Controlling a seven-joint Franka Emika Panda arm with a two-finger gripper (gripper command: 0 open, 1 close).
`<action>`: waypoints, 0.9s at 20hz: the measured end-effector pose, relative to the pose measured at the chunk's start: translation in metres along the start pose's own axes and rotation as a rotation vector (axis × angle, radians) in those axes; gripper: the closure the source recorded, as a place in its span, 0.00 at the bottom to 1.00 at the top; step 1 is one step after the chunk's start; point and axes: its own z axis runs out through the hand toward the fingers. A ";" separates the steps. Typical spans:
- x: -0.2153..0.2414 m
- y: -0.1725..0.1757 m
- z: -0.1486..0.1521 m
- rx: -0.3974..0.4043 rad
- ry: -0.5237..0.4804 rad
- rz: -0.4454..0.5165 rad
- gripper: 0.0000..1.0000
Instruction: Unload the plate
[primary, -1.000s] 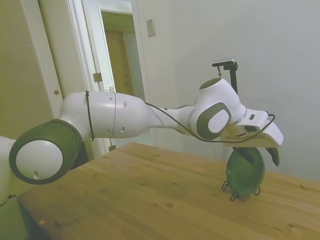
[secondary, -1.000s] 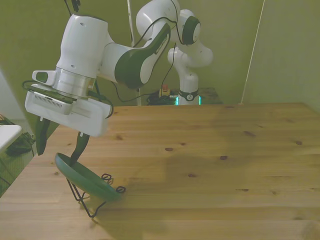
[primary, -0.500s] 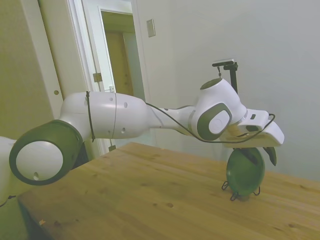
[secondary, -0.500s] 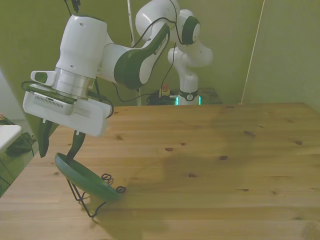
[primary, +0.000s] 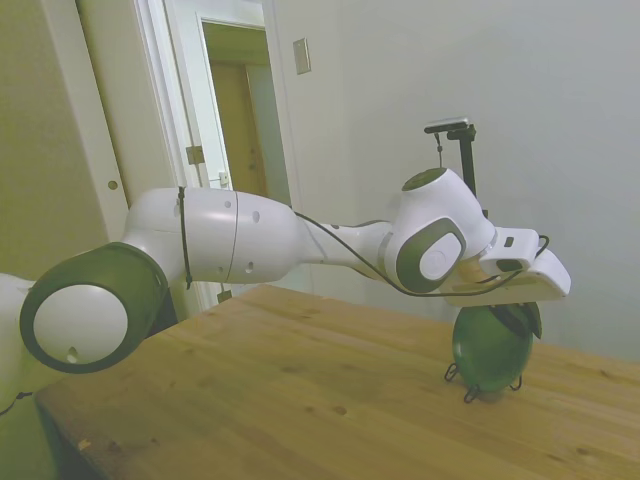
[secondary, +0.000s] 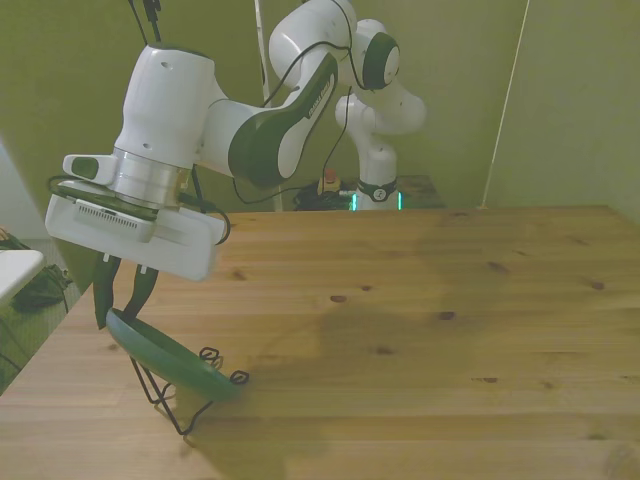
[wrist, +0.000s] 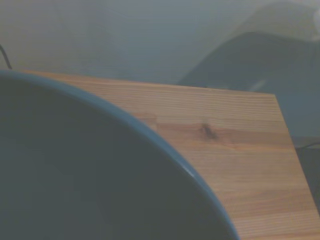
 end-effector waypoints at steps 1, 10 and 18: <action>-0.001 0.000 0.001 0.001 0.001 -0.002 1.00; 0.001 -0.007 -0.010 0.024 0.016 -0.006 1.00; 0.006 -0.058 -0.088 0.129 0.075 -0.040 1.00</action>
